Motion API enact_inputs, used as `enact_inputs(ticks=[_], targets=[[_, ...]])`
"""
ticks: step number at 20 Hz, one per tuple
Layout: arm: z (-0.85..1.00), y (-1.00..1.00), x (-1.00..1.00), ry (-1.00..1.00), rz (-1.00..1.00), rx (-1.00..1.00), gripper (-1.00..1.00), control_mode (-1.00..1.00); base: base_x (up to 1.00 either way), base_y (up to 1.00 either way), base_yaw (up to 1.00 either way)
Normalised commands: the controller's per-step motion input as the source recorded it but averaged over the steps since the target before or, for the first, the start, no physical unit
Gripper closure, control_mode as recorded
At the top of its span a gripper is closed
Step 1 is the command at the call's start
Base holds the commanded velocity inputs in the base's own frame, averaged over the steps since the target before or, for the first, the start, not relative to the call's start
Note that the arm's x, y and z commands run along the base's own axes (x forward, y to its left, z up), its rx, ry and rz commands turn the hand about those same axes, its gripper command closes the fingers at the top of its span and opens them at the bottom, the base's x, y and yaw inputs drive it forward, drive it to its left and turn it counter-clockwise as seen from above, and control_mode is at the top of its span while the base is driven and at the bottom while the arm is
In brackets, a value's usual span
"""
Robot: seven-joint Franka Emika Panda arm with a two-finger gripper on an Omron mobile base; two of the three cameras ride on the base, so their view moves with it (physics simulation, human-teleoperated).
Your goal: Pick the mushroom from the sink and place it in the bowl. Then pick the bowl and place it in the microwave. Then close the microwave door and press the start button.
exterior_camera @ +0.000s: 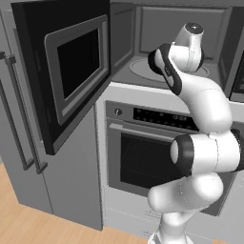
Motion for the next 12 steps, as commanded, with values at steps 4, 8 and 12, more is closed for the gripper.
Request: enact_inputs(ticks=[4,8,12], targets=[[0.00,0.00,0.00,-0.08,0.00,0.00,-1.00,-1.00,0.00,0.00,0.00],[0.00,0.00,-0.11,-0.15,0.00,0.00,-1.00,-1.00,0.00,0.00,0.00],[0.00,0.00,-0.61,-0.16,0.00,0.00,-1.00,-1.00,0.00,0.00,0.00]])
